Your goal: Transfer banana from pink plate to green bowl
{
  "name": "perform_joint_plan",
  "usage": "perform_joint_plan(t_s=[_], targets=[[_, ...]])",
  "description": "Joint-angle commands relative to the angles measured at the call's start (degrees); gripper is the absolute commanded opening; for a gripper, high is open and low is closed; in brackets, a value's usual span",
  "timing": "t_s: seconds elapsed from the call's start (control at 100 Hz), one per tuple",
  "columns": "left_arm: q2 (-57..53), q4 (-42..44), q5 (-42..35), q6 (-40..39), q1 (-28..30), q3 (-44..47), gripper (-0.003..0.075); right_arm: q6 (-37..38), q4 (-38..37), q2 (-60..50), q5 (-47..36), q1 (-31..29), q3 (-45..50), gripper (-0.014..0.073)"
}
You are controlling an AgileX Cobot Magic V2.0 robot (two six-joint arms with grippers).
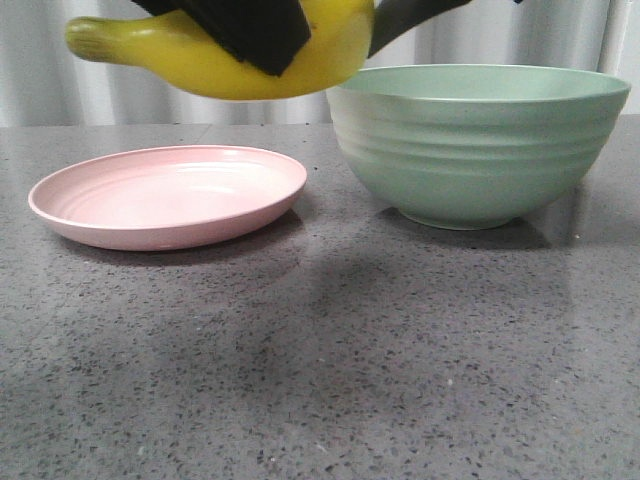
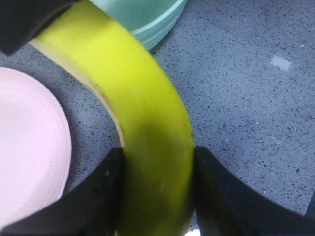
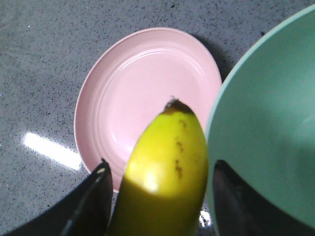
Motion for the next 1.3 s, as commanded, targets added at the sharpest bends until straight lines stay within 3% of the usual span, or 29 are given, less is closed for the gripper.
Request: perform_joint_plan(t_s=[0.0, 0.08, 0.15, 0.25, 0.32, 0.57, 0.89, 1.11, 1.29], targets=[[-1.87, -0.66, -3.90, -0.09, -0.45, -2.02, -0.0005, -0.41, 1.38, -1.84, -3.25, -0.05, -2.07, 0.0188], [-1.87, -0.66, -4.78, -0.09, -0.45, -2.02, 0.0067, -0.41, 1.38, -1.84, -3.25, -0.05, -2.07, 0.0039], [-1.87, -0.66, -5.60, -0.09, -0.45, -2.02, 0.0176, -0.41, 1.38, -1.84, -3.25, -0.05, -2.07, -0.0050], [-1.87, -0.70, -5.70, -0.09, -0.45, -2.02, 0.0347, -0.41, 1.38, -1.84, -3.25, -0.05, -2.07, -0.0080], [-1.87, -0.70, -5.59, -0.09, -0.45, -2.02, 0.0405, -0.41, 1.27, -1.84, -3.63, -0.16, -2.07, -0.0080], [-6.23, -0.17, -6.26, -0.44, -0.45, -2.02, 0.0410, -0.41, -2.09, -1.84, -6.48, -1.00, -2.07, -0.0080], [-12.60, 0.04, -6.26, -1.95, -0.45, -2.02, 0.0410, -0.41, -2.20, -1.84, -7.91, -9.65, -6.80, -0.0080], [-13.39, -0.06, -6.26, -2.04, -0.45, -2.02, 0.0410, -0.41, -9.95, -1.23, -12.67, -15.50, -7.55, -0.0080], [-13.39, -0.30, -6.34, -2.04, -0.45, -2.02, 0.0410, -0.41, -14.54, 1.10, -13.75, -16.81, -7.55, -0.0079]])
